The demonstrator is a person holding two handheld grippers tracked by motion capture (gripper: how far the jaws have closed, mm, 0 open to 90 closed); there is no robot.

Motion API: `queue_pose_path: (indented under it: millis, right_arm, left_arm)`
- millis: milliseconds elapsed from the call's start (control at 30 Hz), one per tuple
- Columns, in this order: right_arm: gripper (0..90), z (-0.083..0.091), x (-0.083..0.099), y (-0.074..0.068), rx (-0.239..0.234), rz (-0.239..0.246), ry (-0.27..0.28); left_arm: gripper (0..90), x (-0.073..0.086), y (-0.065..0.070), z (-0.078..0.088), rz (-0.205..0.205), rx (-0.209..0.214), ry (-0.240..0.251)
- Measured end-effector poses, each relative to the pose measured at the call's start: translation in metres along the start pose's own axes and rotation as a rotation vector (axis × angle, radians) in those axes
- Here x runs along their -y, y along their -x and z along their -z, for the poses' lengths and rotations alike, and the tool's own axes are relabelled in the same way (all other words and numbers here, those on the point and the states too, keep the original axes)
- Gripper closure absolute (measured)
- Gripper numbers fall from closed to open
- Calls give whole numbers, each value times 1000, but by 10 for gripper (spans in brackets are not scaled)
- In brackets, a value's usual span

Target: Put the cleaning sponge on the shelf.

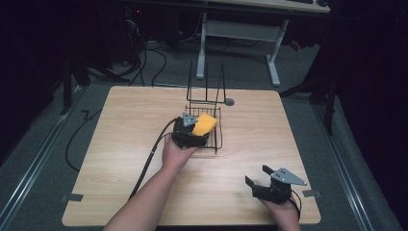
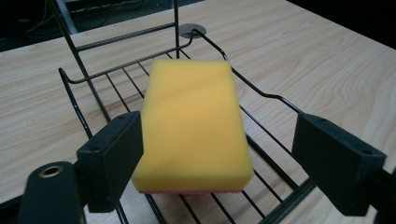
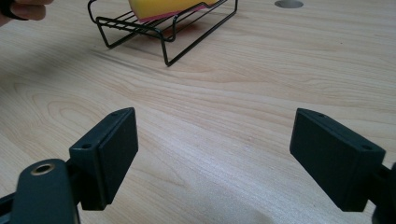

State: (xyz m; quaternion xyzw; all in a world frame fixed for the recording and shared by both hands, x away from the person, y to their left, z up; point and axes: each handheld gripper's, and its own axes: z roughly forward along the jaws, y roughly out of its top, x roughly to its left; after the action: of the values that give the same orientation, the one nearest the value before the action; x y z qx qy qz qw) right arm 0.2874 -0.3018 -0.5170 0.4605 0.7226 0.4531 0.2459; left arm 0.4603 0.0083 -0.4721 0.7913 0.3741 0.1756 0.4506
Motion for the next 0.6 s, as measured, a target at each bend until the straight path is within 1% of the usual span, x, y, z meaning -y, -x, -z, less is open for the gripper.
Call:
queue_pose_path:
  millis: [100, 200, 233, 300, 333, 433, 500, 533, 600]
  right_arm:
    - [153, -1, 0, 0, -3, 5, -3]
    - [153, -2, 0, -1, -3, 8, -3]
    - [153, -2, 0, -1, -3, 4, -6]
    - [153, -2, 0, -1, -3, 7, -7]
    - [153, -2, 0, -1, -3, 7, -7]
    - [153, -2, 0, -1, -2, 5, -8]
    - [153, -2, 0, -1, -1, 3, -9]
    - [153, -2, 0, -1, 0, 2, -9]
    - [153, -3, 0, -1, 0, 2, -10]
  left_arm:
    - [181, 3, -1, 6, -11, 18, -11]
    - [181, 8, -4, 12, -10, 30, -12]
    - [181, 12, -6, 16, -7, 37, -10]
    - [183, 14, -7, 18, -6, 42, -12]
    - [183, 16, -8, 20, 0, 46, -7]
    - [185, 24, -11, 26, 4, 46, 0]
    - [185, 30, -12, 30, 10, 54, 5]
    - [185, 30, -12, 30, 10, 54, 5]
    - [185, 34, -13, 35, 16, 66, 8]
